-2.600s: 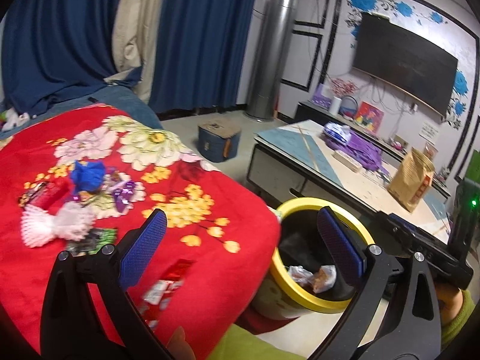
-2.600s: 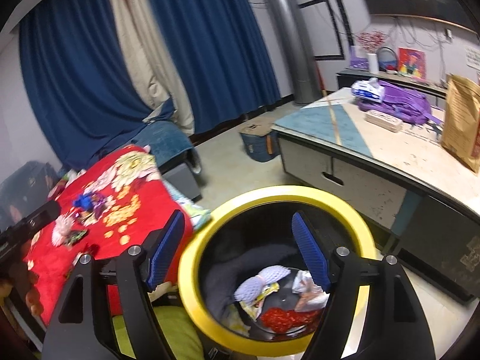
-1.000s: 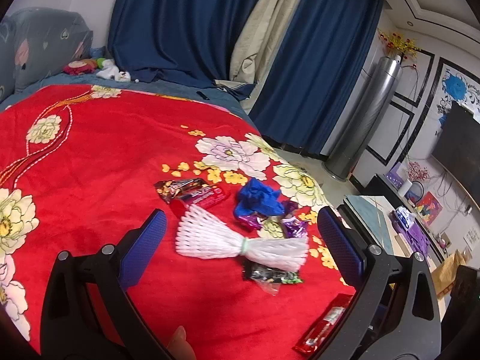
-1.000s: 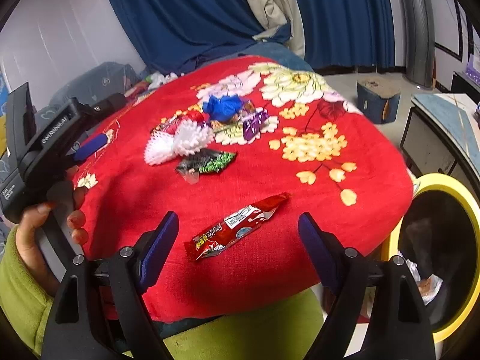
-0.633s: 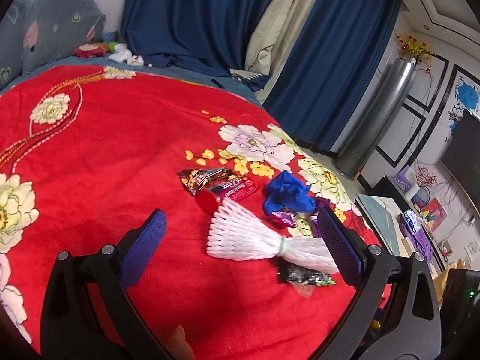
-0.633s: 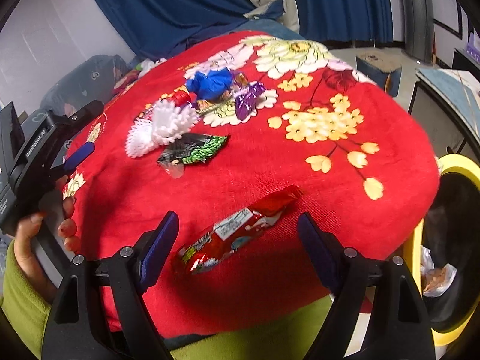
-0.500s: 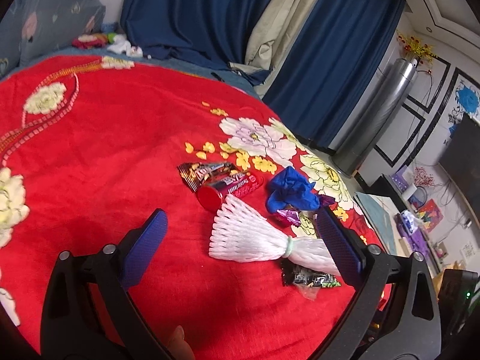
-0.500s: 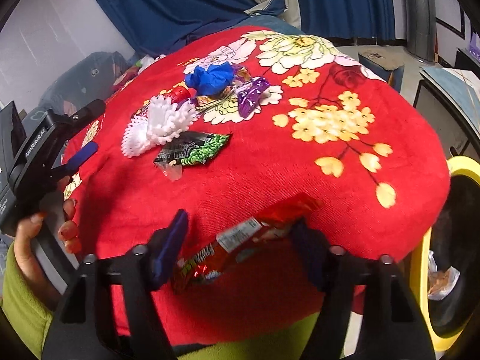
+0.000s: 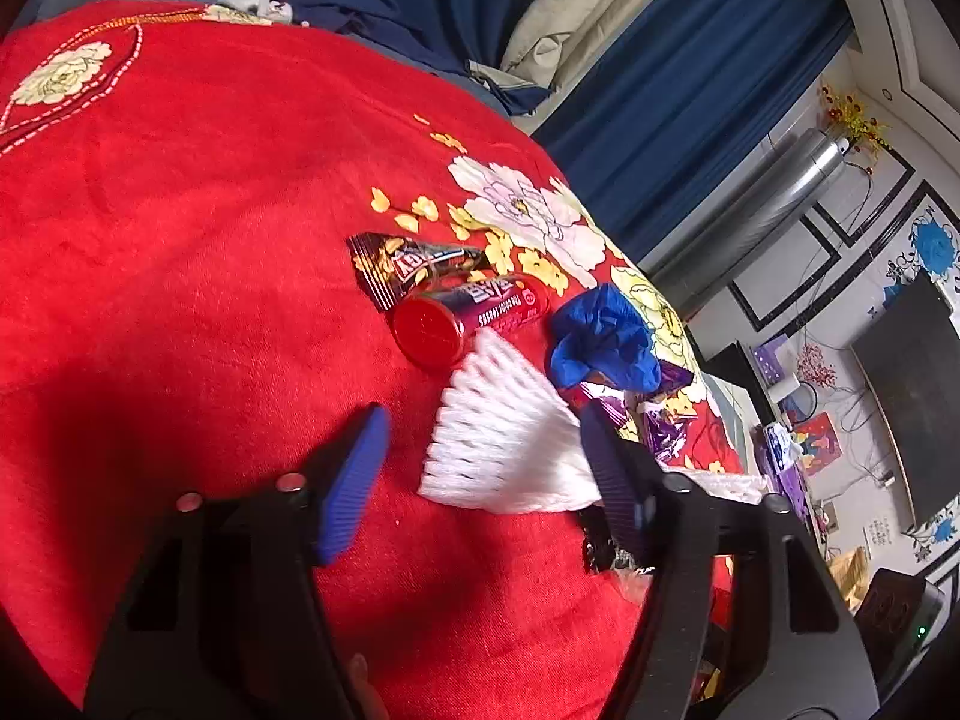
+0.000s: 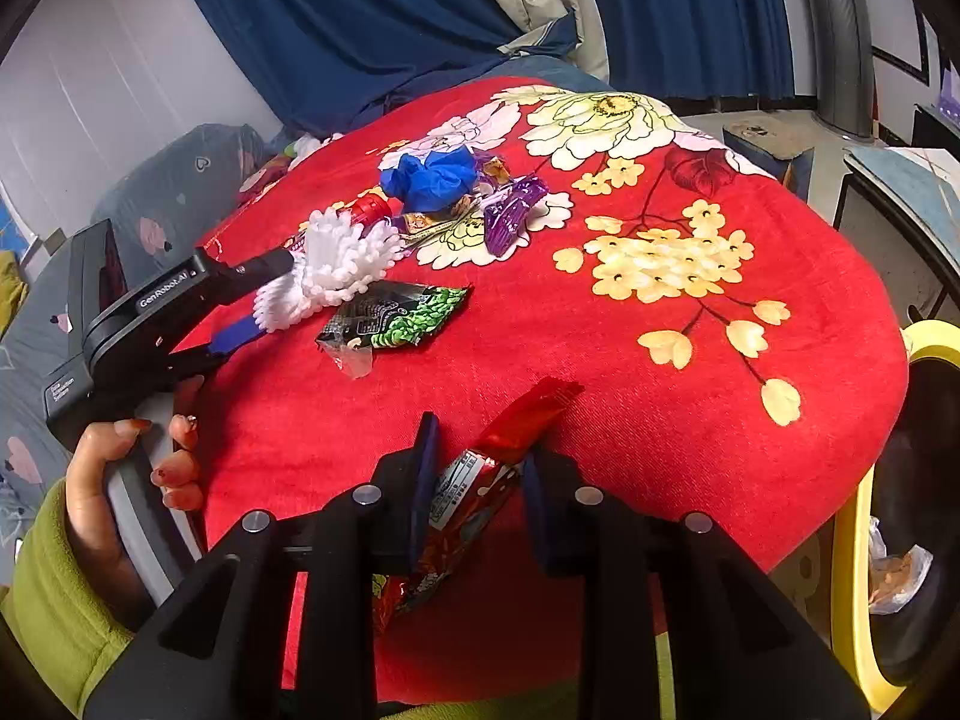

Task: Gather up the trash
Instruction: 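Lower the right tool toward the red candy wrapper and the left tool toward the foam net, then grasp the white foam net with the left tool while the right tool grasps the red wrapper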

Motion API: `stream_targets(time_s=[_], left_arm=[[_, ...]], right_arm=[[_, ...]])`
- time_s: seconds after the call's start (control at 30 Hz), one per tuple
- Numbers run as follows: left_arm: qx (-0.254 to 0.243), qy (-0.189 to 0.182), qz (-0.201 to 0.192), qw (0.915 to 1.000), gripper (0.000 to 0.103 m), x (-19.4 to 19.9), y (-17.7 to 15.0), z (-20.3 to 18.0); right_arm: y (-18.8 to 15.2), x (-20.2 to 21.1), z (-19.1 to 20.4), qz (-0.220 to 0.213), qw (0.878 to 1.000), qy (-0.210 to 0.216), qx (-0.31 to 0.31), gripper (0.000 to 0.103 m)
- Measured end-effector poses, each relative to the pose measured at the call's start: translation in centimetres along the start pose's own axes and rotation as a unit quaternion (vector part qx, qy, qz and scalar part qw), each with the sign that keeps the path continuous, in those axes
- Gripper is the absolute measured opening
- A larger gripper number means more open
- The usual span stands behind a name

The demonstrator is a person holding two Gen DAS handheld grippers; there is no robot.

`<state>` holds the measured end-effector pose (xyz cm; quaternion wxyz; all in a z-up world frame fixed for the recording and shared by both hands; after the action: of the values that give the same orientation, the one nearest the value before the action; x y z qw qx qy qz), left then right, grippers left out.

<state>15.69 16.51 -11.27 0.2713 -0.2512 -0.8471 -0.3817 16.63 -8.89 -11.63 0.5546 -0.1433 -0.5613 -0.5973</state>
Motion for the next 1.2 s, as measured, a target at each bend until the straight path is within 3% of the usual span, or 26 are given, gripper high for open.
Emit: stream_targets(time_s=[0.17, 0.23, 0.37, 0.73, 1.2], left_arm=[[-0.003, -0.005, 0.013, 0.9999, 0.019, 0.0, -0.6, -0.3], [-0.005, -0.006, 0.016, 0.9998, 0.011, 0.2, -0.8, -0.5], [-0.018, -0.007, 0.017, 0.9997, 0.006, 0.7, -1.1, -0.9], [-0.027, -0.042, -0.005, 0.9988, 0.003, 2.9, -0.6, -2.3], [-0.105, -0.061, -0.074, 0.9898, 0.003, 7.9, -0.3, -7.1]], right_arm=[[-0.2, 0.2, 0.2, -0.002, 1.000, -0.003, 0.004, 0.025], [-0.3, 0.4, 0.2, -0.004, 1.000, -0.003, 0.006, 0.025], [-0.4, 0.9, 0.1, -0.011, 1.000, -0.005, 0.006, 0.024], [-0.3, 2.9, 0.6, -0.050, 0.998, -0.010, 0.024, 0.019], [0.4, 6.4, 0.9, -0.115, 0.992, -0.021, 0.038, 0.012]])
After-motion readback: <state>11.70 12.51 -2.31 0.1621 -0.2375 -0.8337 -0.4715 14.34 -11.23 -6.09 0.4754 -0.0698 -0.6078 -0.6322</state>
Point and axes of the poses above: each gripper's, at about its wrist camera, not at the fingertips, and x roughly against the way its jaws point, z to its left, y to its top, the point moved 1 cm from there along -x, roughly the way its jaws point, and after that the axes turned 7 degrees about z, right-handed, at the moved point
